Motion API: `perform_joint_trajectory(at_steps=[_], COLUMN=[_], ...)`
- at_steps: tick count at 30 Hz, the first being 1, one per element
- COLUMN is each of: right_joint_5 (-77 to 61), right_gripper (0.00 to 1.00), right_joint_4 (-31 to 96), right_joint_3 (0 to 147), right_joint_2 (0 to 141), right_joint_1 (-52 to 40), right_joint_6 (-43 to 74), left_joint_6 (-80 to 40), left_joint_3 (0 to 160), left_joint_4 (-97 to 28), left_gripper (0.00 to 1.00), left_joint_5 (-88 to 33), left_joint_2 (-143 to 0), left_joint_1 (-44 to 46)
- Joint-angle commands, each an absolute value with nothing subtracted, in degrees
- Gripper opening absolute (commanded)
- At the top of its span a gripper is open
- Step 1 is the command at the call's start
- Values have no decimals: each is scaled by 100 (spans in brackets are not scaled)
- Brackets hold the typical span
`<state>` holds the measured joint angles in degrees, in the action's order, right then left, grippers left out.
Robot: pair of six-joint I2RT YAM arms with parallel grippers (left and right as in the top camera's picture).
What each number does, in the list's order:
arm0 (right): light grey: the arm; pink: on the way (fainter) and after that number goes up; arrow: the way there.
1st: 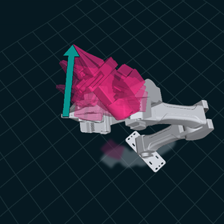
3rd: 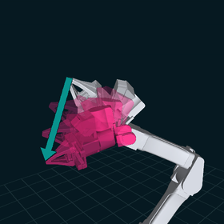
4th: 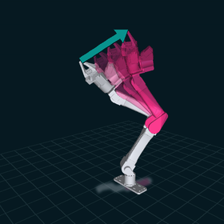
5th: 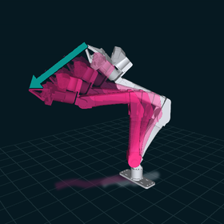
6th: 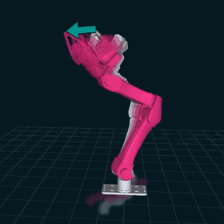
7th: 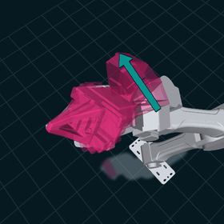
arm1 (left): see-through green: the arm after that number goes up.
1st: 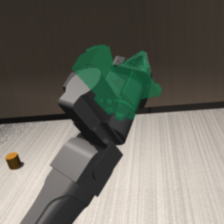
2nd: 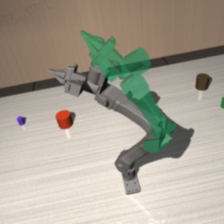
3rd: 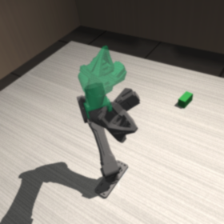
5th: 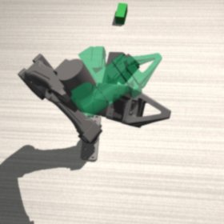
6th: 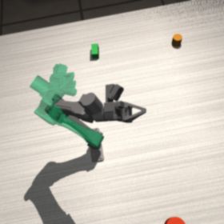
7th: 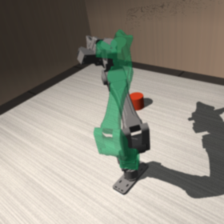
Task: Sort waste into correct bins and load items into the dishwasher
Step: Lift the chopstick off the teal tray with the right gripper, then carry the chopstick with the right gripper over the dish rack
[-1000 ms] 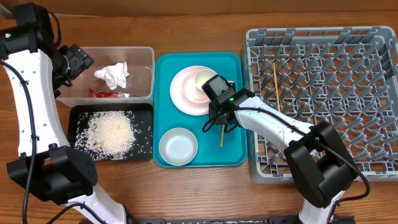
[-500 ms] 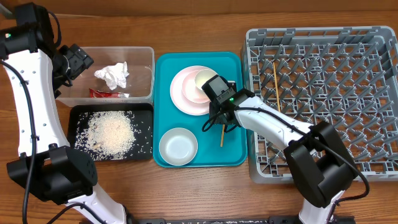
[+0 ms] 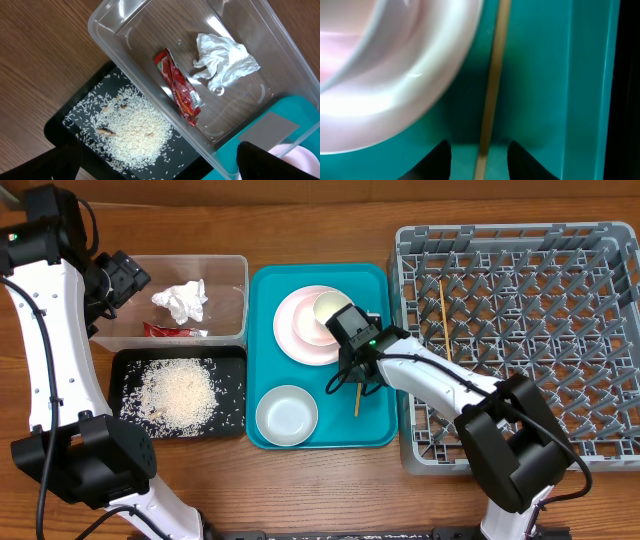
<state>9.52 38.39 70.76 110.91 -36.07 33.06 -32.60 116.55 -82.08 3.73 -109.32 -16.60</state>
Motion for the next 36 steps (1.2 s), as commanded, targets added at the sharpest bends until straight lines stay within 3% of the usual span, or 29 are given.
perform_joint_trajectory(at_steps=[1, 9, 34, 36], right_joint_5=[1090, 1096, 1518, 1509], right_gripper=[39, 25, 25, 18], right_joint_4=[3660, 3605, 3822, 3824], right_joint_3=[6866, 6792, 6781, 6783], right_joint_2=[11126, 11126, 11126, 11126], right_joint_1=[-3592, -3592, -3592, -3592], right_joint_6=[3476, 3507, 3623, 3625], left_joint_6=[-3190, -3190, -3190, -3190], left_joint_3=[11684, 11684, 11684, 11684], left_joint_4=[-8202, -8202, -8202, -8202], left_gripper=[100, 100, 100, 100], left_joint_5=[449, 449, 449, 447], left_joint_2=[-10908, -10908, -10908, -10908], left_joint_1=[-1638, -1638, -1638, -1638])
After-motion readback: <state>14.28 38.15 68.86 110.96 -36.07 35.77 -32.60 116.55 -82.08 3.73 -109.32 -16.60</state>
